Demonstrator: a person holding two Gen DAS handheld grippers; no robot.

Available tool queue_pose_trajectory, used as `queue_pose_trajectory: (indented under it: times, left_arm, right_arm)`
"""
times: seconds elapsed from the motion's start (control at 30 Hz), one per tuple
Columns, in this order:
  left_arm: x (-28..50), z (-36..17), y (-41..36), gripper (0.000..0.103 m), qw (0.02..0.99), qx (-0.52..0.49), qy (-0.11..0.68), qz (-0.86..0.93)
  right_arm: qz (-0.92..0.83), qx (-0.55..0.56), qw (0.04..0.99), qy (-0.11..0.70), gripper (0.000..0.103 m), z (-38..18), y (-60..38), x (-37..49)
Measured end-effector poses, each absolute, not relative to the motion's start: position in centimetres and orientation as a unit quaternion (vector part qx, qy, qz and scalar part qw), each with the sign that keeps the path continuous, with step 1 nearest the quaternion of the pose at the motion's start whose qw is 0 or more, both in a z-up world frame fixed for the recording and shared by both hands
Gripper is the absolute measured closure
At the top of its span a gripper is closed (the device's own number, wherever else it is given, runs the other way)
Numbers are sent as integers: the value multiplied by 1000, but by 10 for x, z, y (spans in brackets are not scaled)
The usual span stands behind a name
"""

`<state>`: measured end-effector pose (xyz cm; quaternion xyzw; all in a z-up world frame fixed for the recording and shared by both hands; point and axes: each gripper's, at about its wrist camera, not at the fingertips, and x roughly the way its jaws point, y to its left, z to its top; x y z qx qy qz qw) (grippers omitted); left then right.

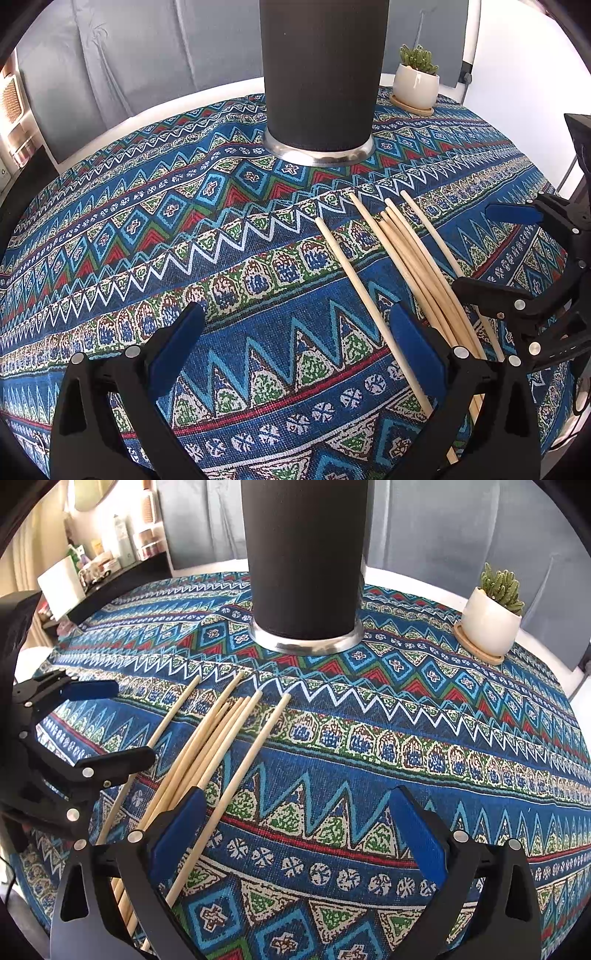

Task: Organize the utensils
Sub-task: 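Grasp one wooden stick with the left tool while the right tool grasps another, then lift both held sticks up above the black holder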

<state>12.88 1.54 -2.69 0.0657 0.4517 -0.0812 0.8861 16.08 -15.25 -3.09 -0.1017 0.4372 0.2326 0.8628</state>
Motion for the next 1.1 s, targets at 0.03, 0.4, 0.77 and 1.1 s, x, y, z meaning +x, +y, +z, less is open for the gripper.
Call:
queue_pose_trajectory:
  times: [0.03,0.4,0.77,1.1]
  left_arm:
    - [130,-27,16,5,886,67,452,-84]
    - [125,-25,24,9,881,83,452,-115]
    - [110,-12,70,72,872,66,478,-79]
    - [99,-9,110,98,869,-9,489,-76]
  right_arm:
    - [234,-100,862,438,7,-31,-153,161]
    - [272,-135,835,458,37,-23,-158,161]
    - [278,-146,820,479,97,-14,-187,166]
    - [288,-66,835,464,98,-16,-229,162]
